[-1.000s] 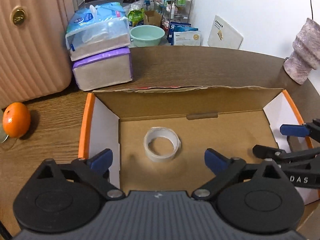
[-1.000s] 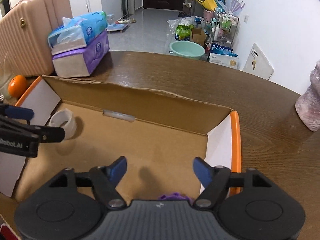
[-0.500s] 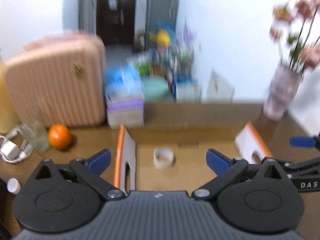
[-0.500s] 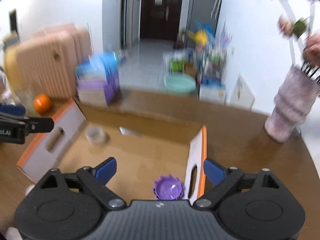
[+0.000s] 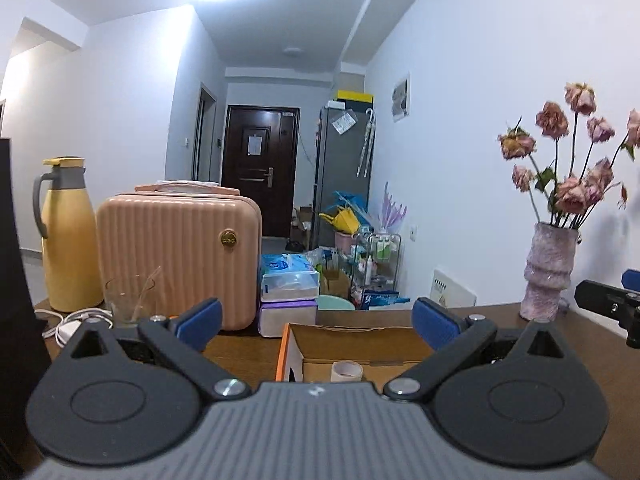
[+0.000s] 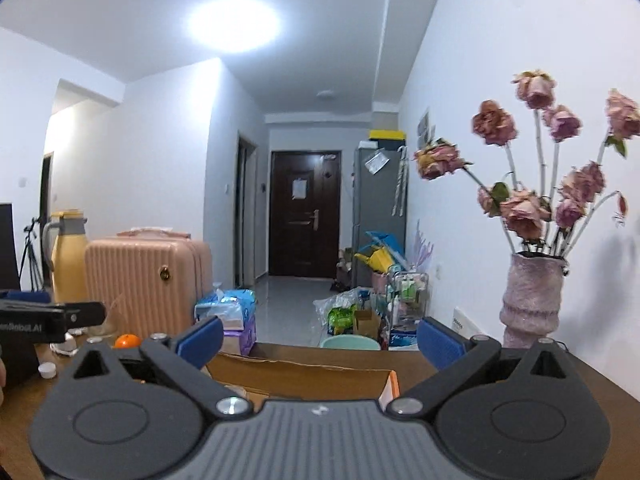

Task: Organize rigid objects
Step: 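Move both open tools back toward the items on the table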

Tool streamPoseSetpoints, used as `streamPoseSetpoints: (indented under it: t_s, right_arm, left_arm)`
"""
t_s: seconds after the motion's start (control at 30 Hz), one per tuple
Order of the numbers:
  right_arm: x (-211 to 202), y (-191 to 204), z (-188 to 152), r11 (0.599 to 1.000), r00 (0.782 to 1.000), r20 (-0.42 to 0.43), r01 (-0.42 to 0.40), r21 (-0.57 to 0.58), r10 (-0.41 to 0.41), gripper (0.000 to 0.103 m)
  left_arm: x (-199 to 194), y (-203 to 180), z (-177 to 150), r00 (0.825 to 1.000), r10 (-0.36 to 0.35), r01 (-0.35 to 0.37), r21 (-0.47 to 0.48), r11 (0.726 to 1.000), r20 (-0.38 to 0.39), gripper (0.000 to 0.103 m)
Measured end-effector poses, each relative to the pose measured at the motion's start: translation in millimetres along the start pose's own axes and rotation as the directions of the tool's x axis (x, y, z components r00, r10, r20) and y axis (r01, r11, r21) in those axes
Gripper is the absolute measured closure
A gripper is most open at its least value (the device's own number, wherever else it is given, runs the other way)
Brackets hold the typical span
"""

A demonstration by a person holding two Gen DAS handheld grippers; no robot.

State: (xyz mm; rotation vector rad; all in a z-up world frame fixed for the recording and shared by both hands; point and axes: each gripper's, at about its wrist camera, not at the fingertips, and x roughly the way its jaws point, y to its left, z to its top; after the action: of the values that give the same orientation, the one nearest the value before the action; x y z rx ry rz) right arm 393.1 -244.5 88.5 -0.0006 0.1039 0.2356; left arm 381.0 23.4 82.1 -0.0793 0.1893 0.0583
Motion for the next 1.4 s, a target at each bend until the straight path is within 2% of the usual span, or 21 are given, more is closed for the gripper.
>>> streamPoseSetpoints:
  t_s: [0.17,0.27,0.33,0.43,0.57,0.73,0.87,0.93,1.0,1.1,1.4]
  right_arm:
    - [-37.3,5.2,-3.0,0.997,1.000,0.030,0.001,0.074,-0.004,0.000]
    - [-68.0,12.9,-10.9,0.999,0.998,0.058,-0.010,0.036,0.008,0.000]
    - [-88.1,19.0,-17.7,1.000,0.999,0.054,-0.006,0.004,0.006,0.000]
    - [-126.1,25.5,-28.5,1.000,0.999,0.051,-0.002,-0.004,0.002,0.000]
    - [-177.3,35.8,-45.6,0.999,0.997,0.069,-0.032,-0.010,0.033,0.000]
    - [-237.8,58.1,-85.1,0.999,0.997,0.065,-0.035,-0.030,0.037,0.000]
    - [-278.7,75.4,-111.6,0.999,0.998,0.055,-0.011,0.030,0.010,0.000]
    - [-294.3,83.9,-119.1,1.000,0.998,0.062,0.008,0.030,-0.010,0.000]
    - [-304.5,90.8,-122.9,1.000,0.998,0.061,0.018,0.022,-0.019,0.000]
    - [-315.0,100.5,-128.0,1.000,0.998,0.063,0.017,-0.003,-0.016,0.000]
    - [-304.1,100.3,-134.3,0.999,1.000,0.023,-0.006,0.041,0.005,0.000]
  left_arm:
    - [-40.6,8.7,-12.1,1.000,-0.018,0.019,-0.019,1.000,0.016,0.000]
    - [-68.1,8.5,-20.8,0.999,-0.026,0.025,0.034,0.999,0.036,0.000]
    - [-92.8,9.6,-31.6,0.997,-0.045,0.041,0.065,0.997,0.065,0.000]
    - [-131.6,10.4,-49.6,0.996,-0.055,0.047,0.105,0.993,0.066,0.000]
    - [-189.2,10.7,-76.1,0.997,-0.012,-0.002,0.177,0.984,0.078,0.000]
    - [-250.9,25.6,-102.1,0.995,-0.011,-0.004,0.145,0.989,0.103,0.000]
    - [-291.9,26.7,-124.9,0.987,0.027,-0.055,0.172,0.984,0.159,0.000]
    - [-304.8,28.3,-134.1,0.985,0.057,-0.086,0.182,0.980,0.162,0.000]
    - [-313.9,31.2,-140.5,0.987,0.081,-0.102,0.151,0.983,0.138,0.000]
    - [-316.2,31.6,-144.2,0.993,0.060,-0.072,0.127,0.989,0.101,0.000]
    - [-308.7,27.2,-147.5,0.995,0.048,-0.059,0.123,0.991,0.091,0.000]
